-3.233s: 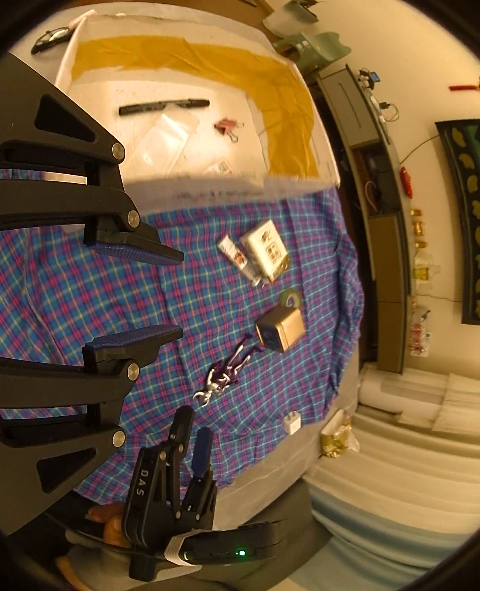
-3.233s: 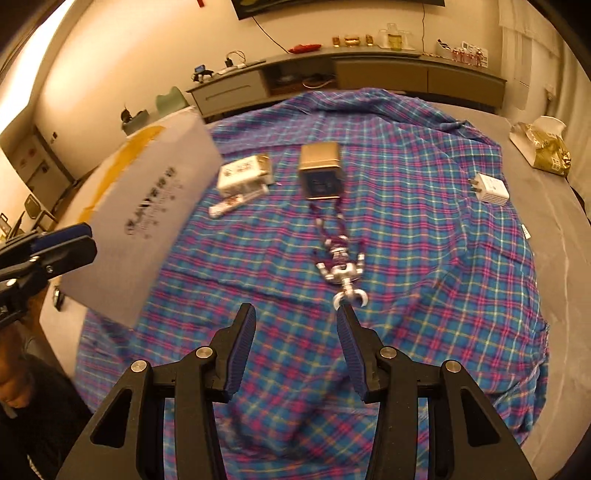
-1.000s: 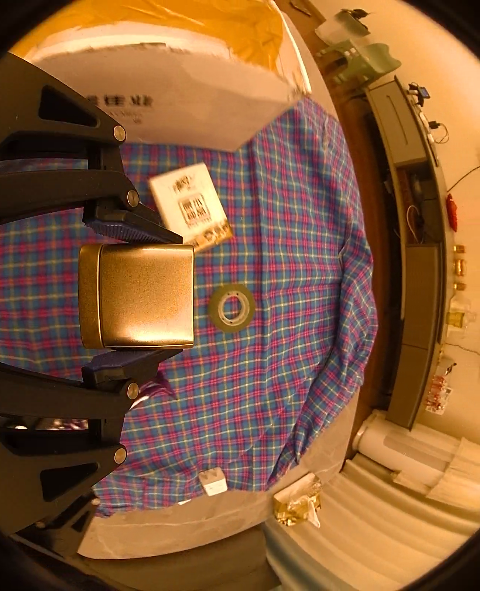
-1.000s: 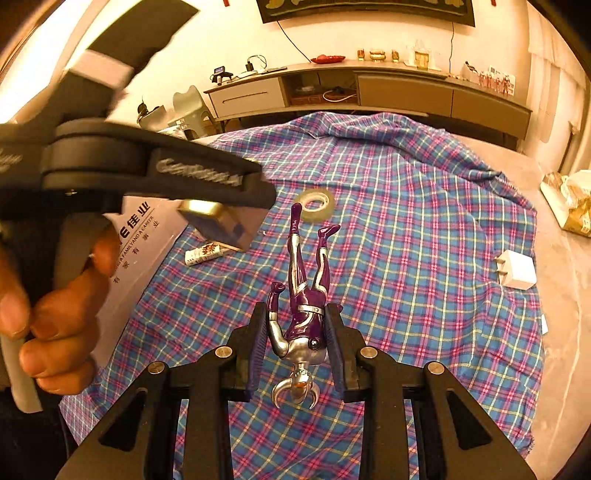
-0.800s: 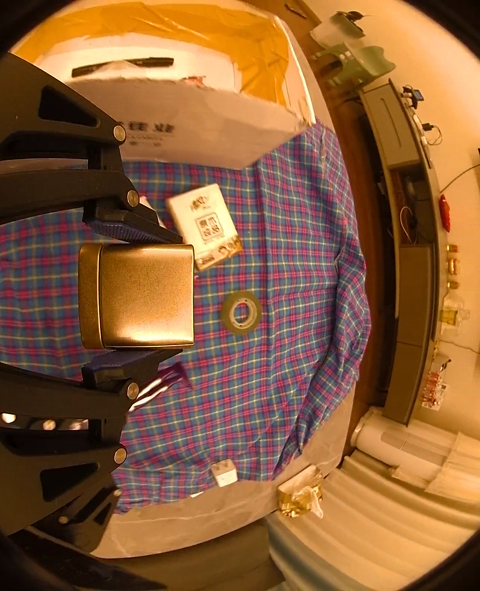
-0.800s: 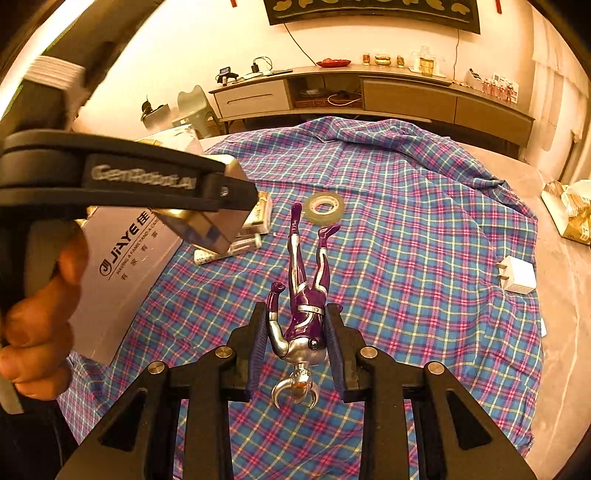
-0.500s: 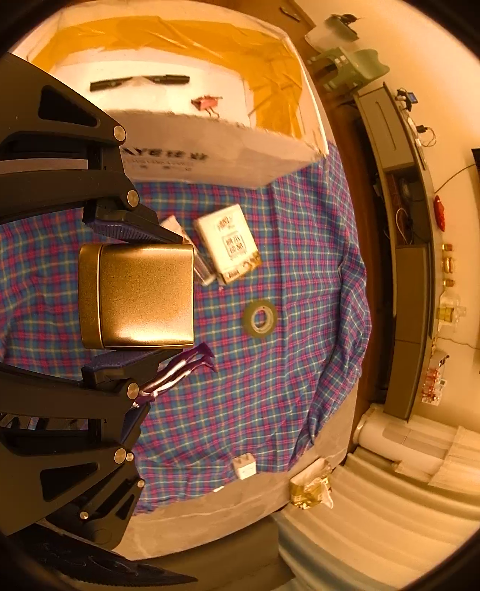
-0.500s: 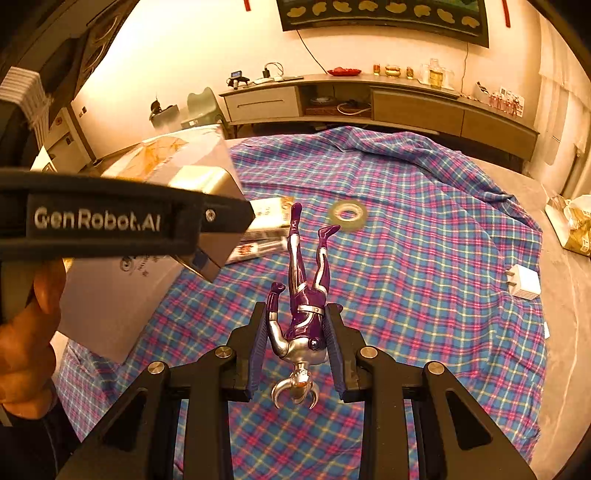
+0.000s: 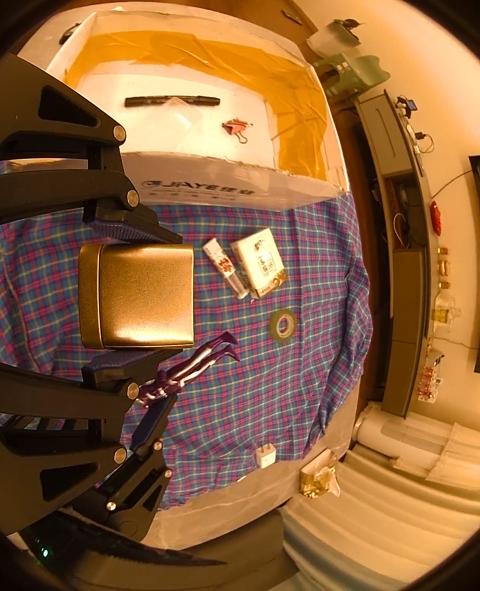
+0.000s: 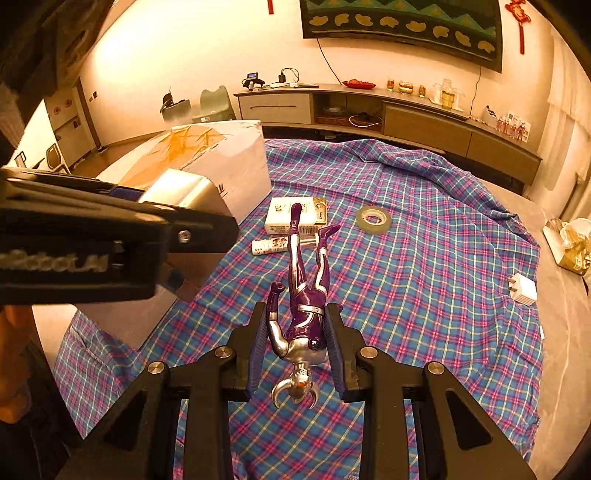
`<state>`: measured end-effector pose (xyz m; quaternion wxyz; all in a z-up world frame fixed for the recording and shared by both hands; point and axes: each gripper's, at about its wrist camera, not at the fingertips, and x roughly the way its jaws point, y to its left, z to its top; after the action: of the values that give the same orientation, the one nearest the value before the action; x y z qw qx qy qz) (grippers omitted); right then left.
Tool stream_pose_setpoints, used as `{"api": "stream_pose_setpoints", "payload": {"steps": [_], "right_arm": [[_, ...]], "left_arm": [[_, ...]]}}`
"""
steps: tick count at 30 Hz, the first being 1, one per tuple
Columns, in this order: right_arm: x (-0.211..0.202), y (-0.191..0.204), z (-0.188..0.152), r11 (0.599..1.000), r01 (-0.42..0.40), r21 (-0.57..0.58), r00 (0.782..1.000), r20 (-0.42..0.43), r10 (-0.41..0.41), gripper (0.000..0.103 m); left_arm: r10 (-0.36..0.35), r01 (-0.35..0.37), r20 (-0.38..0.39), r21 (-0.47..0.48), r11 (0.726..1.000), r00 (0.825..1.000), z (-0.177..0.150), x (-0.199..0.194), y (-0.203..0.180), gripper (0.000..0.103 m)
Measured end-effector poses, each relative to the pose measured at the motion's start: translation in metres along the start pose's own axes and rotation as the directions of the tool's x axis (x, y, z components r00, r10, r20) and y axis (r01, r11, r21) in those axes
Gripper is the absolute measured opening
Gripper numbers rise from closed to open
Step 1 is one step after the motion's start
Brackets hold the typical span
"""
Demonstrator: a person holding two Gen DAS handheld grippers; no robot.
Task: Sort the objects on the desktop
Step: 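Lift the gold tin with the left tool while the right tool holds the figurine, then carry the gold tin in the left tool and figurine in the right tool over the cardboard box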
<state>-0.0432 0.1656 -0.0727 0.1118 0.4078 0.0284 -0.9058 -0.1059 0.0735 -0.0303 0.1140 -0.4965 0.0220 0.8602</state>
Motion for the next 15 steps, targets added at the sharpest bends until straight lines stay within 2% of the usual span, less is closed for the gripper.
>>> {"api": "stream_pose_setpoints", "payload": {"steps": [15], "right_arm": [[-0.019, 0.032, -0.020, 0.995, 0.091, -0.044, 0.996, 0.026, -0.090, 0.032]], "left_arm": [[-0.053, 0.053, 0.027, 0.005, 0.999, 0.998, -0.030, -0.032, 0.010, 0.051]]}}
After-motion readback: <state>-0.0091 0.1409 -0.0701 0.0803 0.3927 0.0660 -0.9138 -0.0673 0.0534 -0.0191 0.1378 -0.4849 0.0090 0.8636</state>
